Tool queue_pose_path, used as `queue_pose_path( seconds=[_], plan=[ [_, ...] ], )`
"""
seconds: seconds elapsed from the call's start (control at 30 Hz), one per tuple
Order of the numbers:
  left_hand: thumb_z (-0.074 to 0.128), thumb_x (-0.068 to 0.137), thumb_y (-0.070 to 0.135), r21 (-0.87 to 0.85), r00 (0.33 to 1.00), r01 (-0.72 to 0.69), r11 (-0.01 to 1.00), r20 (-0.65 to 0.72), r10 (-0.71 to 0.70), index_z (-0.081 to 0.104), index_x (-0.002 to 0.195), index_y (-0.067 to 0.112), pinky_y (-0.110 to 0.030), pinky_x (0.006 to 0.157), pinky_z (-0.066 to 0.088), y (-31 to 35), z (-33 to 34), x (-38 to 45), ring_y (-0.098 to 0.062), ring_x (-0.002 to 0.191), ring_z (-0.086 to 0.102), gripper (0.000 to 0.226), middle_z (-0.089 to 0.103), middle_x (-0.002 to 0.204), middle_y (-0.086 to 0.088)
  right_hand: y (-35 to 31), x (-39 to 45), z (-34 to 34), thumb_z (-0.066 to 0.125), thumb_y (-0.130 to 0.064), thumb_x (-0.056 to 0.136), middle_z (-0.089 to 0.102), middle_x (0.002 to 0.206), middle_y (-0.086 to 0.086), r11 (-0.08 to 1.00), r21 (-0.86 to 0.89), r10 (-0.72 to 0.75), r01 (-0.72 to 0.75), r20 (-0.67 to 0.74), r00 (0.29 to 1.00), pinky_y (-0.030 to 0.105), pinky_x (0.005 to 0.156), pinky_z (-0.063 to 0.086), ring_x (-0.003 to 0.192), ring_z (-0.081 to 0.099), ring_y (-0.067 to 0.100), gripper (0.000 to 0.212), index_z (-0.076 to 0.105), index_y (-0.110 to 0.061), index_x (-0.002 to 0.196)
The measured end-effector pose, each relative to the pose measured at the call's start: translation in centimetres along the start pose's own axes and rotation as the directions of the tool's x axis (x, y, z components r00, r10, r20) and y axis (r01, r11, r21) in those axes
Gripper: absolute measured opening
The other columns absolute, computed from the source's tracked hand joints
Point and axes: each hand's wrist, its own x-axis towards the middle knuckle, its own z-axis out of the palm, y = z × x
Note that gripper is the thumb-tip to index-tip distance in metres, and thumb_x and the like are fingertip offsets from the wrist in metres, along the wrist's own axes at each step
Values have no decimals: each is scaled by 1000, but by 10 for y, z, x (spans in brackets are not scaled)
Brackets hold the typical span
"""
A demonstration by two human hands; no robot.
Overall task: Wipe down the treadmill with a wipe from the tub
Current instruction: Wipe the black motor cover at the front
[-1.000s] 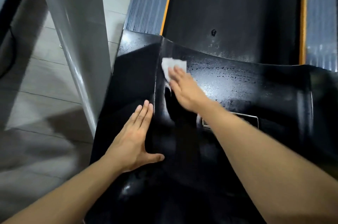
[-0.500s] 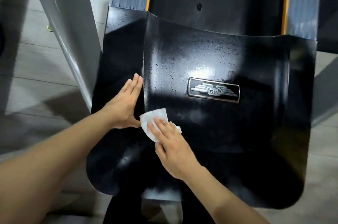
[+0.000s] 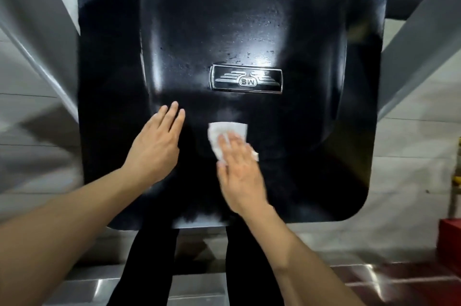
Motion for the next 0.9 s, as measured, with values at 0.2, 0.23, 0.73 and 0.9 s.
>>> queue_pose_path(
  seconds=[0.2,0.23,0.73,0.9],
  plan=[
    [53,103,33,-64,994,24,998,110,-17,-1,162,11,-35,127,4,-4,-11,-2,-25,158,-5,83,-8,170,-10,107,-15,-52,16,-43,107,-3,170,6,849,-45,514,-526,-154,844,47,126,10,157,-3,19,65,-1,-13,162],
    [51,104,34,-64,993,18,998,120,-11,-5,161,12,-33,125,0,-4,-12,-2,-24,157,-8,83,-12,169,-9,99,-8,-49,15,-45,105,-2,170,10,826,-40,549,-562,-163,820,47,127,8,157,-3,22,68,-1,-12,161],
    [66,98,21,-283,976,130,950,205,-72,-2,163,13,-23,122,3,-13,-15,1,-10,155,-11,94,-18,169,5,61,60,-29,28,-27,99,28,162,19,935,-193,272,-297,-143,951,53,118,29,143,35,41,64,22,-9,159],
    [62,100,16,-288,969,147,946,235,-79,-7,162,11,-25,123,-4,-12,-10,3,-11,153,-19,92,-24,167,2,65,68,-50,27,-29,96,22,164,19,855,-28,499,-517,-220,838,50,123,18,151,22,36,68,20,-5,159]
  ],
)
